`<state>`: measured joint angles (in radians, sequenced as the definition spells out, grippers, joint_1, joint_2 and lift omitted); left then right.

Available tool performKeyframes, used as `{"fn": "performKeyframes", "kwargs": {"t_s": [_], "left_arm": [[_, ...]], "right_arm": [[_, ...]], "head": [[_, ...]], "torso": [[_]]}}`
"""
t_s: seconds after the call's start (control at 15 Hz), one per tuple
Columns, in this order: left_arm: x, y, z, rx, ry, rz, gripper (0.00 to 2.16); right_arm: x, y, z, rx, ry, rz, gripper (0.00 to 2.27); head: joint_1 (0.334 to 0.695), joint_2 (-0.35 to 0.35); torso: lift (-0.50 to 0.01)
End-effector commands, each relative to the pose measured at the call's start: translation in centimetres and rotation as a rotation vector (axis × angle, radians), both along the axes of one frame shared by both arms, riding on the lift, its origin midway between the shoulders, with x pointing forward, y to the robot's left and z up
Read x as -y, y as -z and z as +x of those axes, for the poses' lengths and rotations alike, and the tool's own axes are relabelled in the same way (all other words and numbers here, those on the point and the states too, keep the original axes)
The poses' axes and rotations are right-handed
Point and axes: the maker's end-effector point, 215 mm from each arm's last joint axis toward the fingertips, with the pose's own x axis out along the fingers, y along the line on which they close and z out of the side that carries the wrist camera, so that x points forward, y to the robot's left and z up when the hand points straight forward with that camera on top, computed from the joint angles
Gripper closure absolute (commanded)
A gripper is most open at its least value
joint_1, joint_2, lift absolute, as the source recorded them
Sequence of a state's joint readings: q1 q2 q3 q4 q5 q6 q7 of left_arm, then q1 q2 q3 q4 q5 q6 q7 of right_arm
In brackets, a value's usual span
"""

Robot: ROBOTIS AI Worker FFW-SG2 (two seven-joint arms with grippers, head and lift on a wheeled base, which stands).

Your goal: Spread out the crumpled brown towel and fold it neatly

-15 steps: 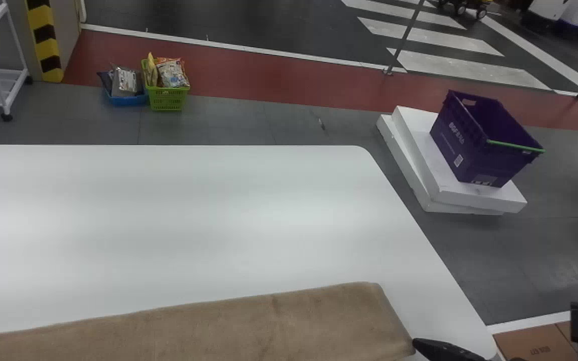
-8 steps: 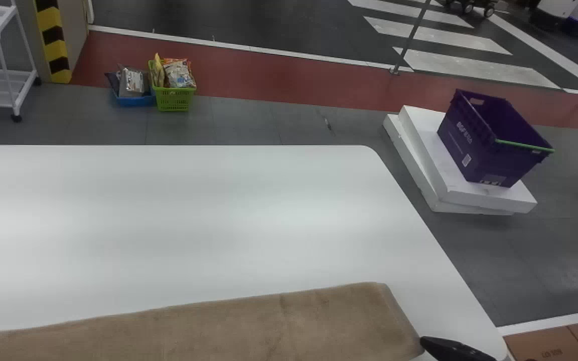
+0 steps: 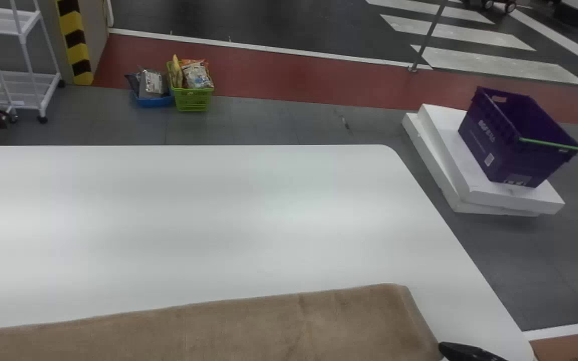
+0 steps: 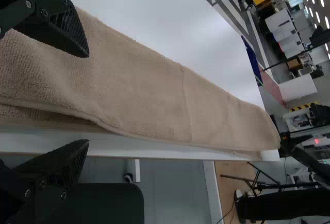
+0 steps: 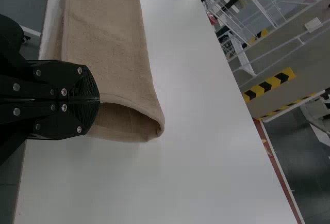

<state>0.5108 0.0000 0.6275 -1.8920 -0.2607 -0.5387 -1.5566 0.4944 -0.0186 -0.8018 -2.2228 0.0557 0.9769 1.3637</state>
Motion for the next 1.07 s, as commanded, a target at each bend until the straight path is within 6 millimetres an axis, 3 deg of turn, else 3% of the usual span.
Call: {"fn": "performKeyframes", "kwargs": {"t_s": [0.0,0.67,1.0], "left_arm": [[0.3,-0.2,0.2,0.005,-0.004,-0.010,0.04],[0.5,-0.5,1.6,0.006,-0.060,-0.052,0.06],[0.3,-0.5,1.6,0.006,-0.063,-0.051,0.07]], "right_arm": [[-0.3,0.3,-0.2,0.003,-0.026,-0.030,1.32],[0.2,1.0,-1.3,0.036,-0.098,-0.151,1.32],[1.6,-0.8,-1.1,0.085,-0.054,-0.113,1.32]], "head": [[0.695,-0.256],[0.695,-0.258],[0.695,-0.274]], "torso": [[-0.128],[-0.128],[-0.128]]}}
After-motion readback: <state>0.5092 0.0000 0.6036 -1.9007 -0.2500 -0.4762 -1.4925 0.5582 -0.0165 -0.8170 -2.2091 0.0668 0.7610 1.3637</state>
